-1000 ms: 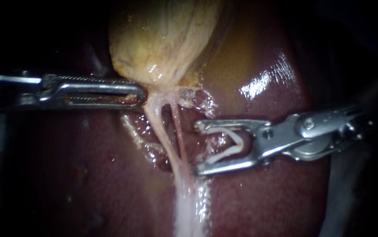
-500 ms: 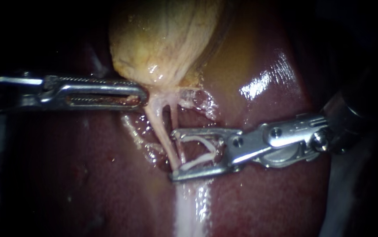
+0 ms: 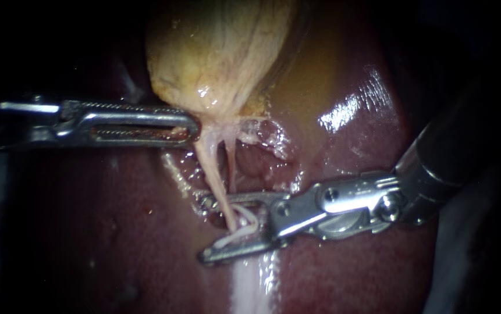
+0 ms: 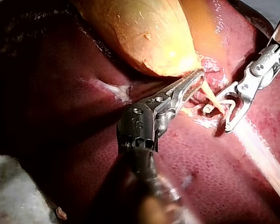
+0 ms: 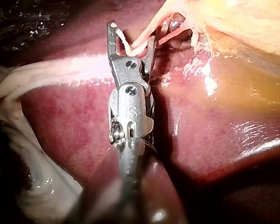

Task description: Clipping first clip left tube

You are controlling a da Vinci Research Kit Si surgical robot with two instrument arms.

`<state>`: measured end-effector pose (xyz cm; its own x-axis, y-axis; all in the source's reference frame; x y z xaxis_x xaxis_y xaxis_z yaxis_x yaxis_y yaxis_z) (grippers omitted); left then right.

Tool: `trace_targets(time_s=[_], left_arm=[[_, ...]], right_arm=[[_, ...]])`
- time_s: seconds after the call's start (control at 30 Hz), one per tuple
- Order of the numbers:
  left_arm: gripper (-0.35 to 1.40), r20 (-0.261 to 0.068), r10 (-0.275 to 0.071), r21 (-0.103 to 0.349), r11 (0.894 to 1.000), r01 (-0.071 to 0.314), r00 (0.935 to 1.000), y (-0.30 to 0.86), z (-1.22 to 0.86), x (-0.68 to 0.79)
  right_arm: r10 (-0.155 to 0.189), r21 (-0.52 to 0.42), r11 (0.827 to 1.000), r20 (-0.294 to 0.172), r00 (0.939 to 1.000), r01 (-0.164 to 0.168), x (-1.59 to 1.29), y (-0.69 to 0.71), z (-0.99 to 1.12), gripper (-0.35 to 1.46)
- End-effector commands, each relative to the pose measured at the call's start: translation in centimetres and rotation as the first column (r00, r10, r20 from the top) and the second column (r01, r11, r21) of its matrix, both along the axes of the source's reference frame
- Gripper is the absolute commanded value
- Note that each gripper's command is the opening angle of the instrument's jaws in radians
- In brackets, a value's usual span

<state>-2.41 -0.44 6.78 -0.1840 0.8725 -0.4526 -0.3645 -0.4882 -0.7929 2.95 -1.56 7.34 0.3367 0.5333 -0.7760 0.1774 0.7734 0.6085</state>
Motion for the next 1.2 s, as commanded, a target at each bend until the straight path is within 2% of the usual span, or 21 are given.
trace_targets(time_s=[0.03, 0.23, 0.43, 0.63, 0.7, 0.77, 0.9, 1.2], left_arm=[[-0.35, -0.001, 0.000, 0.000, 1.000, 0.000, 1.0000, 0.00, 0.01, 0.00], [-0.35, -0.001, 0.000, 0.000, 1.000, 0.000, 1.0000, 0.01, 0.02, -0.02], [-0.35, -0.001, -0.001, 0.000, 1.000, 0.001, 1.0000, 0.01, 0.02, -0.02], [-0.35, -0.001, -0.001, 0.000, 1.000, 0.001, 1.0000, 0.01, 0.04, -0.03], [-0.35, -0.001, -0.001, 0.000, 1.000, 0.001, 1.0000, 0.02, 0.04, -0.03], [-0.35, -0.001, -0.001, 0.000, 1.000, 0.001, 1.0000, 0.02, 0.04, -0.03], [-0.35, -0.001, -0.001, 0.000, 1.000, 0.001, 1.0000, 0.02, 0.05, -0.02], [-0.35, -0.001, 0.000, 0.000, 1.000, 0.000, 1.0000, 0.02, 0.06, -0.02]], right_arm=[[0.000, 0.007, 1.000, 0.001, 1.0000, 0.000, 0.01, 0.00, 0.00, 0.49], [-0.002, 0.026, 1.000, -0.003, 1.0000, 0.002, 0.04, 0.00, 0.00, 0.48], [-0.028, 0.045, 0.999, -0.015, 0.9995, 0.029, 0.06, -0.01, 0.02, 0.41], [-0.045, 0.075, 0.996, -0.022, 0.9987, 0.047, 0.05, 0.00, 0.03, -0.09], [-0.054, 0.090, 0.994, -0.013, 0.9985, 0.055, 0.04, 0.00, 0.03, -0.35], [-0.061, 0.093, 0.994, -0.002, 0.9981, 0.061, 0.04, 0.00, 0.04, -0.35], [-0.046, 0.104, 0.994, 0.017, 0.9988, 0.044, 0.01, 0.02, 0.06, -0.35], [-0.047, 0.119, 0.992, 0.033, 0.9983, 0.043, 0.00, -0.02, 0.11, -0.35]])
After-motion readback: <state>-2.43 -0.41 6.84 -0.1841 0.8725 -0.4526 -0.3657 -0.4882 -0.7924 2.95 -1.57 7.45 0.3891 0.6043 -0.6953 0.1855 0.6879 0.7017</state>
